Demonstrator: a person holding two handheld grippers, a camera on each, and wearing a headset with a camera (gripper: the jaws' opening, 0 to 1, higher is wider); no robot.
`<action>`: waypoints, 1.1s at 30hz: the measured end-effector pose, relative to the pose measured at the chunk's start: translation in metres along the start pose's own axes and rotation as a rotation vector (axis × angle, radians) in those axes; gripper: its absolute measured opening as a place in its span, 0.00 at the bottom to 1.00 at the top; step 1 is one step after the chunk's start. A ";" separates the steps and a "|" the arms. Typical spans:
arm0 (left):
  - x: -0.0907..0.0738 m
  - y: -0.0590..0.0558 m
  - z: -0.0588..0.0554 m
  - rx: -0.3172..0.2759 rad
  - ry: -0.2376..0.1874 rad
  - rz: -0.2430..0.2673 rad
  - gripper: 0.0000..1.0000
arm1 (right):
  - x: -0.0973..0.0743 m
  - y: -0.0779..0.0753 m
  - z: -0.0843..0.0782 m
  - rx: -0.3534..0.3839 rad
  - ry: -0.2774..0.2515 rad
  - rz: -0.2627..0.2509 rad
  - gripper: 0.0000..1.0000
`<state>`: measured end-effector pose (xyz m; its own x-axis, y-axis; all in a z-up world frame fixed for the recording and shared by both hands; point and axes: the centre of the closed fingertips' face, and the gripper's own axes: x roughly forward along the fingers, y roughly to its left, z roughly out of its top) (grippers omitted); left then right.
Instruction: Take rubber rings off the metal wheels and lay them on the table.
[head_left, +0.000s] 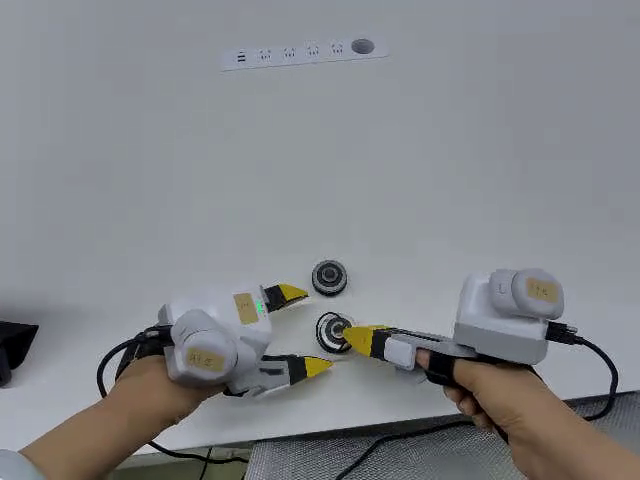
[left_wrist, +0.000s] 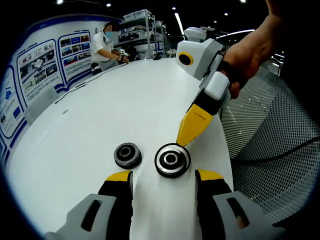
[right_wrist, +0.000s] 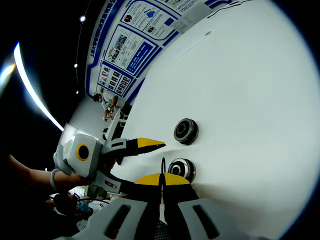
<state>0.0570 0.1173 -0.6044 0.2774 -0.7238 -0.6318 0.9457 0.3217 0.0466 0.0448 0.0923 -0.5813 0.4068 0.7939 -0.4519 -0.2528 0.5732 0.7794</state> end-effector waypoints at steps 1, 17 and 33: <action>0.000 0.000 -0.001 -0.001 0.000 0.002 0.52 | -0.001 0.001 0.001 0.000 -0.004 0.002 0.02; -0.004 0.003 -0.009 -0.036 0.001 0.023 0.54 | -0.028 -0.011 0.025 0.043 -0.097 -0.022 0.02; -0.005 0.002 -0.010 -0.044 0.002 0.023 0.54 | -0.043 -0.046 0.039 0.081 -0.157 -0.104 0.02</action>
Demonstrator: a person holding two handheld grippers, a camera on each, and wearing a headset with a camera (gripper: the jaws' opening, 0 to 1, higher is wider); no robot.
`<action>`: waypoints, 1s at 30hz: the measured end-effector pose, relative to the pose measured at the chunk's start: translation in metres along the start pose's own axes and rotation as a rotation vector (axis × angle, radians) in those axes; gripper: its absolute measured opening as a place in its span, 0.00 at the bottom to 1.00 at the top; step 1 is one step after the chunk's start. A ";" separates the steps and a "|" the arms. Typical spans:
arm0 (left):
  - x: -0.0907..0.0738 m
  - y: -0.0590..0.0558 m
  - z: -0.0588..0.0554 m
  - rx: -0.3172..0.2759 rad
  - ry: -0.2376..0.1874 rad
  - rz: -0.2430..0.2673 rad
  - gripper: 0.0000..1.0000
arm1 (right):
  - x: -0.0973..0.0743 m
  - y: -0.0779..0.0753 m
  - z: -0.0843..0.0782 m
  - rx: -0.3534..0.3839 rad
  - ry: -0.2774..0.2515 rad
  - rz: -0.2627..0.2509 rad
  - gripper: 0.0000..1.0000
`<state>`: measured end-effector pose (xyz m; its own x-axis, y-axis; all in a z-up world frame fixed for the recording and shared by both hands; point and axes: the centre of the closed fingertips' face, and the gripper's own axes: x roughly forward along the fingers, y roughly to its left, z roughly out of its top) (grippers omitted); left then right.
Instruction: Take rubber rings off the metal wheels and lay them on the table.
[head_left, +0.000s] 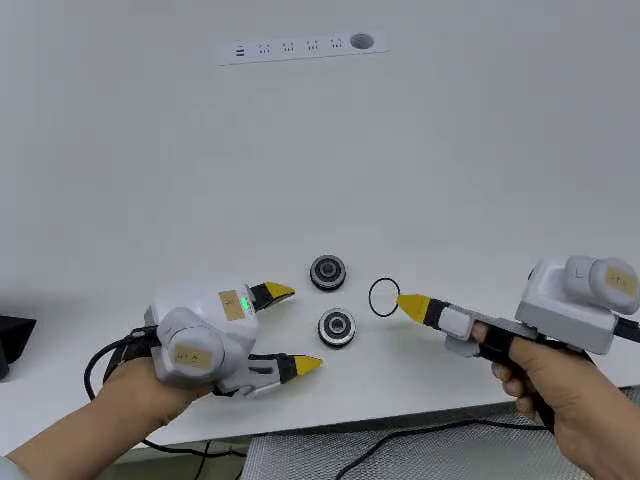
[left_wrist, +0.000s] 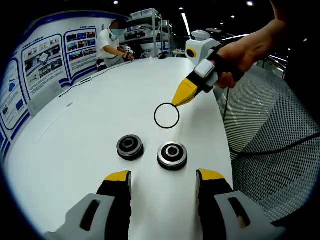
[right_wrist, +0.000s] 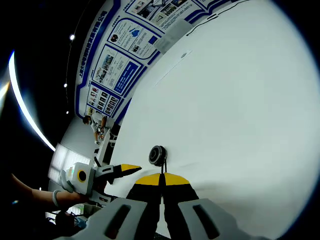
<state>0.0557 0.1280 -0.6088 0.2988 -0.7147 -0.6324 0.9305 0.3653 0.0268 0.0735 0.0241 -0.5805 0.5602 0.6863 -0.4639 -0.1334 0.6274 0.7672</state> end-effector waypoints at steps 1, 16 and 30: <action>0.000 0.000 0.000 0.001 0.000 0.000 0.53 | 0.000 -0.001 0.000 0.003 -0.002 -0.004 0.02; -0.003 0.008 -0.001 -0.020 -0.003 0.031 0.60 | 0.003 -0.024 0.002 -0.024 -0.002 -0.109 0.02; -0.007 0.014 -0.001 -0.045 -0.007 0.054 0.63 | 0.004 -0.036 0.005 -0.141 0.027 -0.165 0.06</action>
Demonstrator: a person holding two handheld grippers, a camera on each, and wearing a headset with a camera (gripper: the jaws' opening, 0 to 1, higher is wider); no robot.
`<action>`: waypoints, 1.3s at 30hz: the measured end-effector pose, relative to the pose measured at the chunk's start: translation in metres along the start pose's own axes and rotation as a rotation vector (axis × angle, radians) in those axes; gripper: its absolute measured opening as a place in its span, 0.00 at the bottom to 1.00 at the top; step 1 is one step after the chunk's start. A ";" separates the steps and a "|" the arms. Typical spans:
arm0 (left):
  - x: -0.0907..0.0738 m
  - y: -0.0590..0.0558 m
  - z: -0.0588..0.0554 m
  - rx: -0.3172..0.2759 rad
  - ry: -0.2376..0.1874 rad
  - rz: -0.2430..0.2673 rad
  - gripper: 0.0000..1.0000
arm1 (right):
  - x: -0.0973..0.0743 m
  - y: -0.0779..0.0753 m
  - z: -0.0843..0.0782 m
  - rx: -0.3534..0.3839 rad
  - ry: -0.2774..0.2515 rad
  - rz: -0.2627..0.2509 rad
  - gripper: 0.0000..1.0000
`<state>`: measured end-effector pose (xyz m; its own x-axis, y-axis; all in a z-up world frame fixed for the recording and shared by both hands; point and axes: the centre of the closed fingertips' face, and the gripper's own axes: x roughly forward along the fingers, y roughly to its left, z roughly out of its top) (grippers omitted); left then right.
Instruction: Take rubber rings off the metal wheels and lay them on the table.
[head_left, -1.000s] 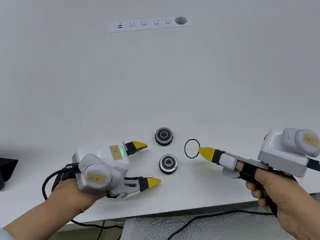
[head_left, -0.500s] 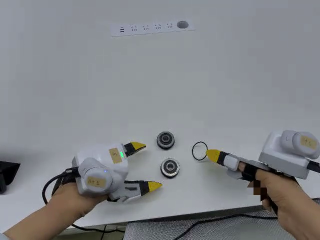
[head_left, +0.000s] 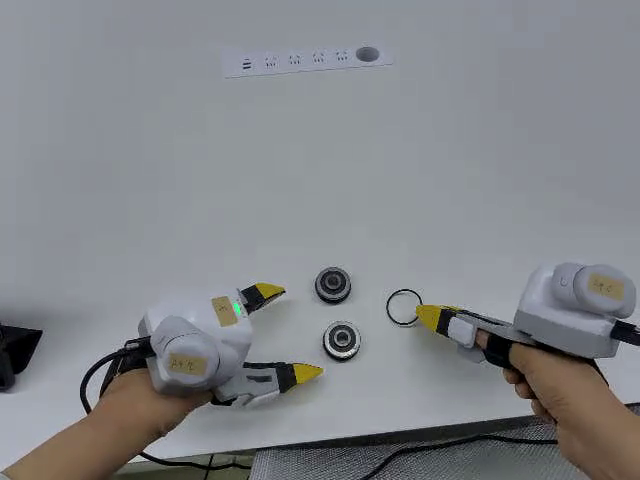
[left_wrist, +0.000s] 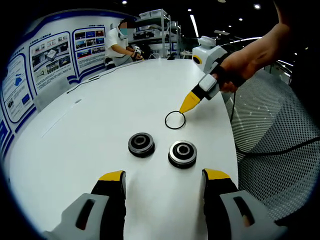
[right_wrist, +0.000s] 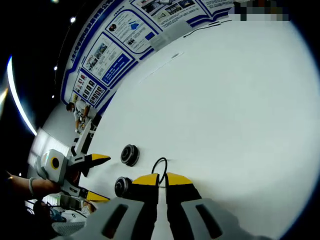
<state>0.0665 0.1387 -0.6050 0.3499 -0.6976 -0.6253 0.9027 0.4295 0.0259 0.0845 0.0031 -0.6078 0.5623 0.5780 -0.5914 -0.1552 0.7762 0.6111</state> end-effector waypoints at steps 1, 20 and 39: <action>0.000 0.000 0.000 -0.002 0.000 -0.001 0.63 | 0.000 -0.001 0.000 -0.005 0.000 -0.002 0.07; 0.000 -0.001 0.003 -0.007 -0.012 -0.008 0.58 | -0.002 0.003 -0.002 -0.137 0.013 -0.014 0.22; 0.010 -0.017 0.022 0.009 -0.042 -0.066 0.33 | 0.010 0.039 -0.024 -0.029 0.047 0.117 0.20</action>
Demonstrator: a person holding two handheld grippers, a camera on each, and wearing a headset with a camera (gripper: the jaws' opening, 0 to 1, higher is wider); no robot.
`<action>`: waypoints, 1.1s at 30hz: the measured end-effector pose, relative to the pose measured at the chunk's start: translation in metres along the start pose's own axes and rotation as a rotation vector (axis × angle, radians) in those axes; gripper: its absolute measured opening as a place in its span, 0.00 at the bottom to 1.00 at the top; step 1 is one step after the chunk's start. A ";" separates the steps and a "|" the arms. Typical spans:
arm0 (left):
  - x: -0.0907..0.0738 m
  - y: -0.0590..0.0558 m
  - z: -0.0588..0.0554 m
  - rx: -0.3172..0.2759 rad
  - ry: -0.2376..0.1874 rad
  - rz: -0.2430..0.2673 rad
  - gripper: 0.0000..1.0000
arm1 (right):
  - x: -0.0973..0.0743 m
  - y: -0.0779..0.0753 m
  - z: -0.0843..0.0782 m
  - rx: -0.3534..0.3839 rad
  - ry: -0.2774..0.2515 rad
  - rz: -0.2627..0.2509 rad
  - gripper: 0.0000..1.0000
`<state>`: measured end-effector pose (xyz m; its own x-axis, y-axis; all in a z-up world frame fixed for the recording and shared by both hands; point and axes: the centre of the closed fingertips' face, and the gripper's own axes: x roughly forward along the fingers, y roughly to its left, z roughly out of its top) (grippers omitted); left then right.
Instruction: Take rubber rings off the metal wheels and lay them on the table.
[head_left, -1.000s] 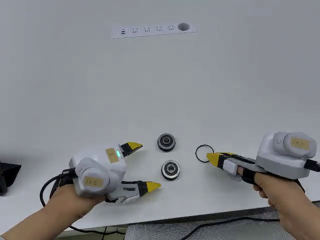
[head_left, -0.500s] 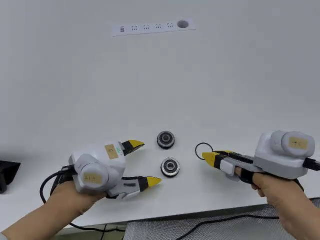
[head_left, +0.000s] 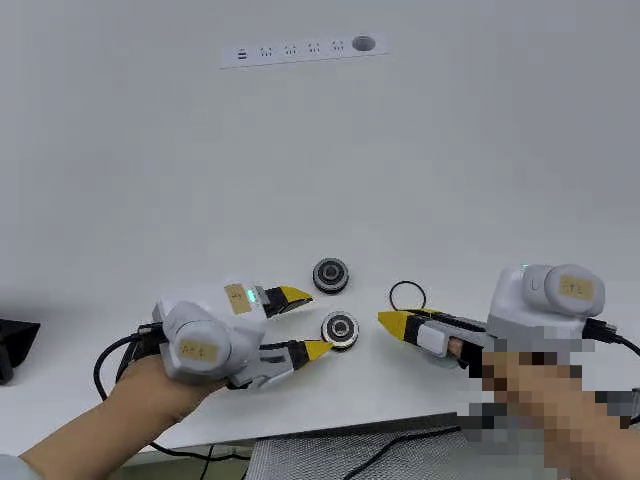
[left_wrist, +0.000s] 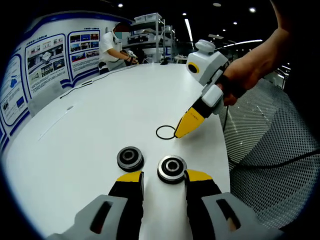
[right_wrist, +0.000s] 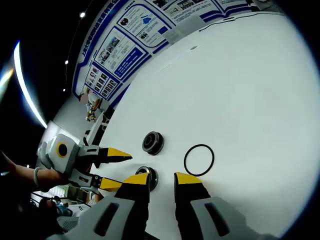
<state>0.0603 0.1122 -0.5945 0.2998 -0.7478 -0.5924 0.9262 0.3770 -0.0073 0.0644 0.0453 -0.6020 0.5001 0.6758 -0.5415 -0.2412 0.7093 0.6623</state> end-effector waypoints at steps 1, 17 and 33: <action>0.001 -0.001 0.001 0.001 -0.001 -0.002 0.33 | 0.001 0.001 -0.001 0.004 0.003 0.004 0.20; 0.012 -0.012 0.007 0.039 0.009 -0.051 0.20 | 0.007 0.012 -0.011 0.024 0.028 0.038 0.20; 0.021 -0.014 0.002 0.077 0.053 -0.075 0.14 | 0.010 0.016 -0.016 0.049 0.041 0.061 0.20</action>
<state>0.0543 0.0902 -0.6058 0.2186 -0.7412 -0.6346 0.9610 0.2766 0.0079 0.0525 0.0671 -0.6049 0.4512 0.7255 -0.5196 -0.2282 0.6567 0.7188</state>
